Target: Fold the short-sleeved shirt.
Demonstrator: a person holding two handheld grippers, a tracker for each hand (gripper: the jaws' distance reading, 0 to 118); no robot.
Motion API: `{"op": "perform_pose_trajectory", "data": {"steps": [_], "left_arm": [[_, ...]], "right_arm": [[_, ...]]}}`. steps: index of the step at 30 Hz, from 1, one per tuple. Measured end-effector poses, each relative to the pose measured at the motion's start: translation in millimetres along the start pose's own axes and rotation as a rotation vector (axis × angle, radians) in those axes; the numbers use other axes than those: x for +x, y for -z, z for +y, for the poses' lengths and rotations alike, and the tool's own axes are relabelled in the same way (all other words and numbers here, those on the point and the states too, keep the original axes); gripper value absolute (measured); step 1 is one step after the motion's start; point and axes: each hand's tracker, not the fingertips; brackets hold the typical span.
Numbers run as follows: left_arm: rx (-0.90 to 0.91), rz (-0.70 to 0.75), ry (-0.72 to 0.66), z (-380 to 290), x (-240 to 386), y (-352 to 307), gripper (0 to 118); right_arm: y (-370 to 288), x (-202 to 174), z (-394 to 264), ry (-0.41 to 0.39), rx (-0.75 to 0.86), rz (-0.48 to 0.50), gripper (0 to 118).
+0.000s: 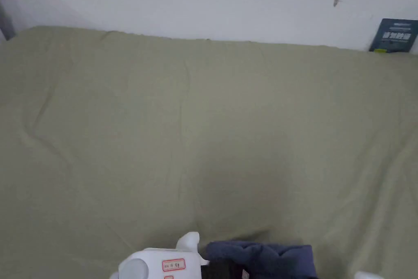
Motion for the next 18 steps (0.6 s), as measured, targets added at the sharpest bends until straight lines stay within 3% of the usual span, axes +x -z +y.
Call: {"op": "perform_pose_trajectory", "data": {"steps": [3, 6, 10, 13, 16, 18], "left_arm": [[0.058, 0.142, 0.189, 14, 3, -69, 23], [0.104, 0.231, 0.190, 49, -33, -165, 23], [0.123, 0.477, 0.178, 98, -97, -292, 23], [0.153, 0.604, 0.039, 129, -151, -388, 23], [0.200, 0.583, -0.179, 136, -195, -446, 23], [0.203, 0.562, -0.209, 131, -221, -462, 24]], "right_arm": [[-30, -7, 1, -0.029, 0.050, -0.009, 0], [-51, -14, -1, -0.057, 0.068, -0.010, 0], [-70, -23, -13, -0.133, 0.091, -0.080, 0], [-80, -34, -19, -0.125, 0.073, -0.095, 0], [-82, -36, -25, -0.106, 0.049, -0.137, 0], [-85, -39, -25, -0.104, 0.054, -0.133, 0]]}}
